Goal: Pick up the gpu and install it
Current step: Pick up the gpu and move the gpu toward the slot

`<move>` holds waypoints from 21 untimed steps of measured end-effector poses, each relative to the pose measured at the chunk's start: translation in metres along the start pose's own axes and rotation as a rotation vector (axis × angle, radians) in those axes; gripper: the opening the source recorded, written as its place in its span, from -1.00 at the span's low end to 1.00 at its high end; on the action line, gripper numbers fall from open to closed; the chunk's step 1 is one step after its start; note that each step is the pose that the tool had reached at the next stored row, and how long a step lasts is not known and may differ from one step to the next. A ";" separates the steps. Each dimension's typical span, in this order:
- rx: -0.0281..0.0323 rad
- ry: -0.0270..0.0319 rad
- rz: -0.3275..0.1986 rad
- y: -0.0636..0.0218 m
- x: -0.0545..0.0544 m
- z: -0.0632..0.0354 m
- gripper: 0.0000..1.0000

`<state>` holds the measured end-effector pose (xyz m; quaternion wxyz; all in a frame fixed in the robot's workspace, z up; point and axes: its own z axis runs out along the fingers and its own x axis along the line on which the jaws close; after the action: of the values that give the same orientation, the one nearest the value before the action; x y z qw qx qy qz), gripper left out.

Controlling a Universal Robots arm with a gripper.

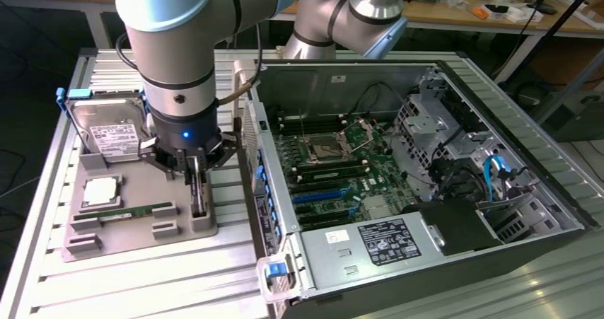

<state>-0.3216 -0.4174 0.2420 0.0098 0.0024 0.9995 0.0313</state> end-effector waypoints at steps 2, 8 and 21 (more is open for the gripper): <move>0.0000 0.0000 0.000 0.0000 0.000 0.0000 -0.47; 0.0001 0.0000 0.000 0.0002 0.000 -0.0020 -0.47; 0.0001 -0.0005 0.000 0.0016 0.000 -0.0168 -0.47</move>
<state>-0.3216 -0.4169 0.2589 0.0101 0.0024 0.9995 0.0313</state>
